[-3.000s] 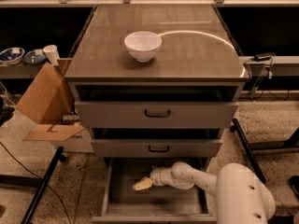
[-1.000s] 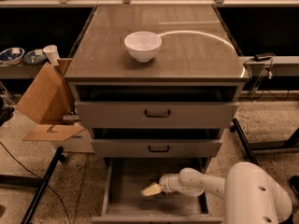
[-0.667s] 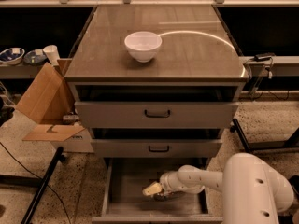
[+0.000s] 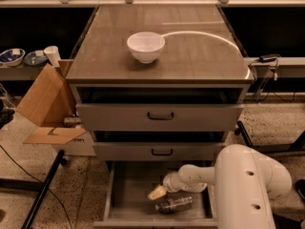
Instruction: Pick water bottle from bottom drawer and place on counter
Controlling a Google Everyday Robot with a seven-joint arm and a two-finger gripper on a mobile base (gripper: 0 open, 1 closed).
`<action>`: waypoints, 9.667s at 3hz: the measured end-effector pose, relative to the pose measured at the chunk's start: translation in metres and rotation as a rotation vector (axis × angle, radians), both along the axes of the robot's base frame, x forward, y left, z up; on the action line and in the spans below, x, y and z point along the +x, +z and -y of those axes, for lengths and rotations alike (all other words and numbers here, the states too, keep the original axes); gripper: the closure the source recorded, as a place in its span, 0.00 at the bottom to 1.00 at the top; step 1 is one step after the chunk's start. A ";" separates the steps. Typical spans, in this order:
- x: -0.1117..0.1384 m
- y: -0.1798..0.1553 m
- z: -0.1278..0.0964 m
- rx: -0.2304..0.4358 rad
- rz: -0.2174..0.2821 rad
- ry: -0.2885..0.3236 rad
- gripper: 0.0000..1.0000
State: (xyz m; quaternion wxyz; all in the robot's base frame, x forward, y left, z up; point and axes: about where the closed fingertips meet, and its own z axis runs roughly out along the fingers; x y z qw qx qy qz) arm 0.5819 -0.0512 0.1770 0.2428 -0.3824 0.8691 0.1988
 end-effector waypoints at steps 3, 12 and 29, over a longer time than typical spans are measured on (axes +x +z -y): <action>0.002 -0.009 0.010 -0.099 0.086 0.221 0.00; -0.058 -0.052 0.103 -0.260 -0.004 0.360 0.00; -0.310 0.442 0.167 -0.109 0.235 0.308 1.00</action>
Offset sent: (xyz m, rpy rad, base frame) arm 0.0086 -0.0081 -0.0027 -0.1158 -0.1121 0.2529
